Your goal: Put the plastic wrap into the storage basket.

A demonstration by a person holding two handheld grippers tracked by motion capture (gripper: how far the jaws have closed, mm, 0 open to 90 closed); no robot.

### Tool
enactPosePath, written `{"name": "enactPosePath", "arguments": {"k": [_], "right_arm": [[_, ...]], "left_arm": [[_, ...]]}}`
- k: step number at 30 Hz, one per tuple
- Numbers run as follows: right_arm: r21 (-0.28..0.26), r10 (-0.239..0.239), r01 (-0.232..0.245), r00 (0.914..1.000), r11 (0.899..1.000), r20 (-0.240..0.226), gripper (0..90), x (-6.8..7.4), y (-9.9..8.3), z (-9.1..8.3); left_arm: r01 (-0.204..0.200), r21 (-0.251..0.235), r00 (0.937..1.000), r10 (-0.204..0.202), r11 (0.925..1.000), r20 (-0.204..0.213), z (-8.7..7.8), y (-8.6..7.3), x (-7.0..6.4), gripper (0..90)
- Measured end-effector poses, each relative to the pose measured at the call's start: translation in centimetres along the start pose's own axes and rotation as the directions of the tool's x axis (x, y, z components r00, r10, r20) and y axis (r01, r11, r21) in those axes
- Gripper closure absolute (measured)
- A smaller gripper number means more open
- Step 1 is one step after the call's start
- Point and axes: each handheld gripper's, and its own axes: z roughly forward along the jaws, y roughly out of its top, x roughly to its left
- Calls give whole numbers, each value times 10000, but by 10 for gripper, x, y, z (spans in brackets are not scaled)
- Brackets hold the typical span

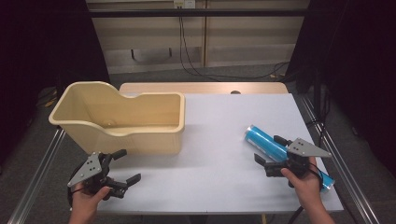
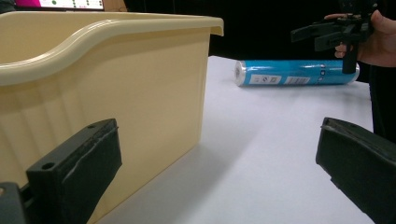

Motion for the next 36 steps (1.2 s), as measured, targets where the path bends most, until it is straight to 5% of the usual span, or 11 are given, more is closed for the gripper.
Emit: {"name": "enactPosePath", "arguments": {"k": [12,23,36], "right_arm": [[1008,105,-96,9999,9949,-88,17,-7,9,6],[1995,-66,67,10000,9799,-12,26,-18,31,15],[3970,-598,621,9980,9157,-180,30,-27,44,33]], "left_arm": [[-29,87,10000,28,10000,71,1,0,-1,0],[-19,112,9999,17,9999,118,1,0,0,0],[36,120,9999,-38,9999,126,1,0,0,0]]}}
